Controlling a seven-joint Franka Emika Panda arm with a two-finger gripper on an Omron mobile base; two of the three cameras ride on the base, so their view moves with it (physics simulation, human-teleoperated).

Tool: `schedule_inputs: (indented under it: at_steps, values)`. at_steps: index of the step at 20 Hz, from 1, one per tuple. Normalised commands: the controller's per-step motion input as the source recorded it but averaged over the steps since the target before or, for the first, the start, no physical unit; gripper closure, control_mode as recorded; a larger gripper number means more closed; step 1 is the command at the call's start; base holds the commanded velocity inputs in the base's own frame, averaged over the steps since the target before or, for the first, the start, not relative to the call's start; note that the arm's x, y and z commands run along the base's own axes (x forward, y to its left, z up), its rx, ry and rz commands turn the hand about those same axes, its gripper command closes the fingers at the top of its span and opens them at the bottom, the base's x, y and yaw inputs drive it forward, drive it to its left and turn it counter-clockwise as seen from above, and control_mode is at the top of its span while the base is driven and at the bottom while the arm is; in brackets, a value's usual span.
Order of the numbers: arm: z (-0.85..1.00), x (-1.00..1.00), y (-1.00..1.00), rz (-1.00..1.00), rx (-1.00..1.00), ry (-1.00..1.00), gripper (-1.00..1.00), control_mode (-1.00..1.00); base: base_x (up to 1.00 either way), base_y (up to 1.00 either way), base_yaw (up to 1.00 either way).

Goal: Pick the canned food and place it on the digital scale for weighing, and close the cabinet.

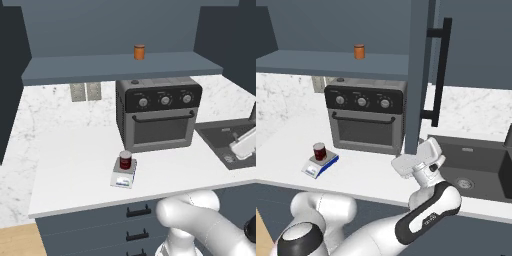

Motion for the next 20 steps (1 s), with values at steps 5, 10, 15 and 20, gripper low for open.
schedule_inputs:
  at_steps: [5,10,15,20]
  values:
    - [-0.08,0.0,-0.41,-0.05,0.0,0.06,-1.0,-1.0,0.0,0.0,0.0]
    - [0.0,0.0,-0.58,-0.04,0.0,0.03,-1.0,-1.0,0.0,0.0,0.0]
    - [-0.04,0.0,-0.51,-0.03,0.0,0.06,-1.0,-1.0,0.0,0.0,0.0]
    - [0.07,0.0,-0.61,-0.02,0.0,0.05,-1.0,-1.0,0.0,0.0,0.0]
